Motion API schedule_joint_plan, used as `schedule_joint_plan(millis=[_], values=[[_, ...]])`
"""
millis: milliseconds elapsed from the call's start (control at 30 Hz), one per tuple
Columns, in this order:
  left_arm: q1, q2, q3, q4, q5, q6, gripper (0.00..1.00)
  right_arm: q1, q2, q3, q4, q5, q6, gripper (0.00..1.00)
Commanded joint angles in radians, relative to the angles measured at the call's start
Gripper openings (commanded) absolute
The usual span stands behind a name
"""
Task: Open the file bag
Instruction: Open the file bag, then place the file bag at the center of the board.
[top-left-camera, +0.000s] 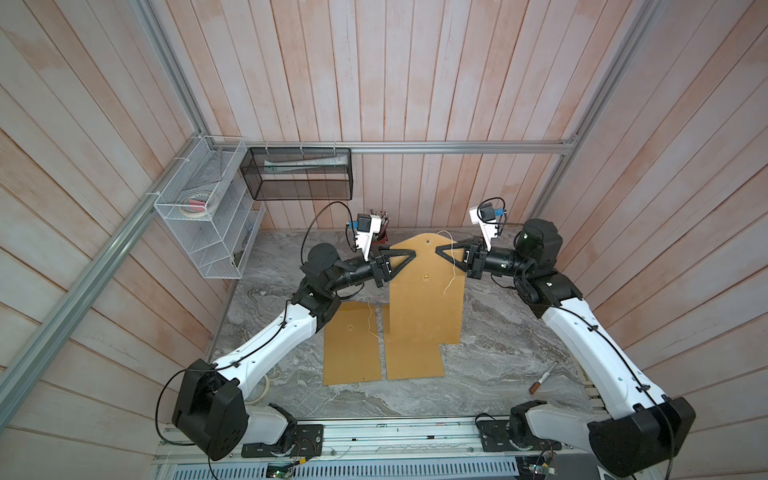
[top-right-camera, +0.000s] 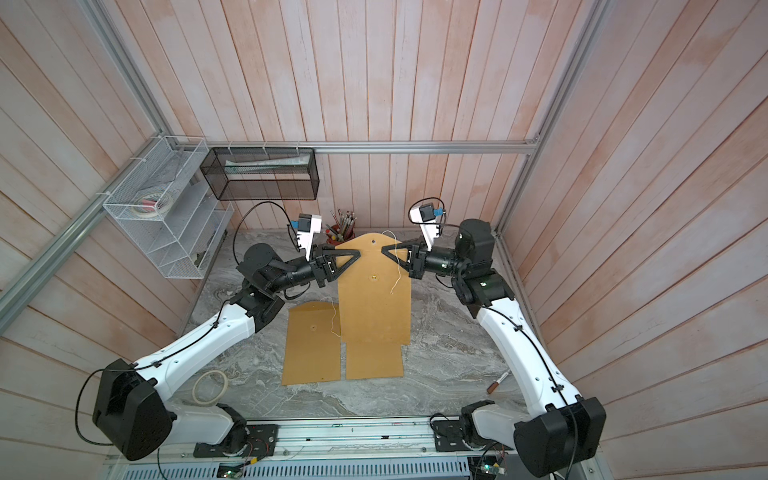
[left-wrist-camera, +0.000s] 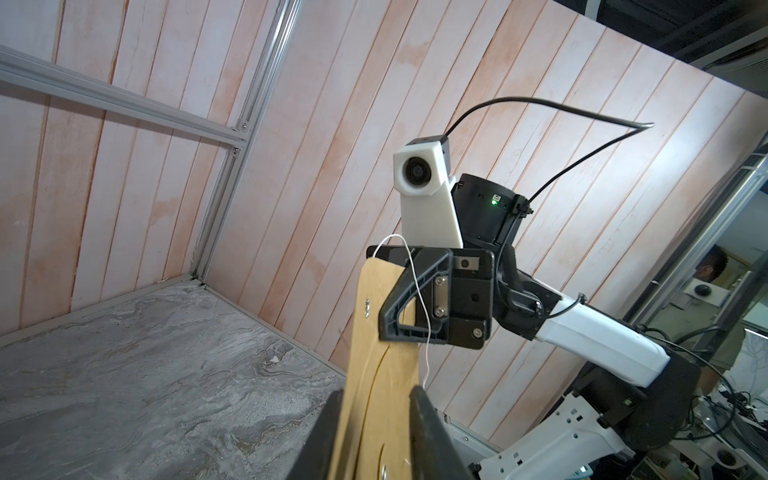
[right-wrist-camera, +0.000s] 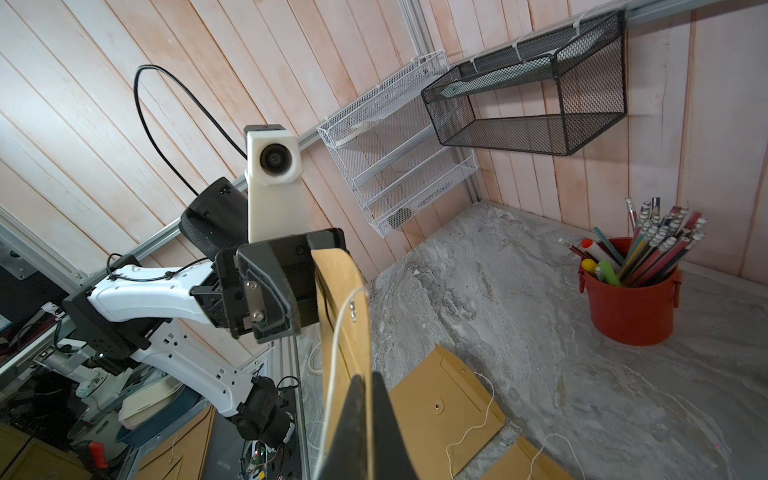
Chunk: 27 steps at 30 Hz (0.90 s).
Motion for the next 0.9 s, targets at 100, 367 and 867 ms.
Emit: schedule_joint_plan(millis=[100,367,867], values=[[0.003,0.021,0.026,0.060,-0.007,-0.021,0.01,0.012,-0.013,-0.006,-0.034,0.000,-0.028,0.00],[0.022,0.027,-0.013,0.117,-0.050,-0.065,0.00,0.015,-0.039,-0.012,-0.051,0.021,-0.030,0.04],[0.058,0.035,-0.053,0.150,-0.178,-0.105,0.00,0.014,-0.112,-0.082,-0.120,0.056,-0.047,0.34]])
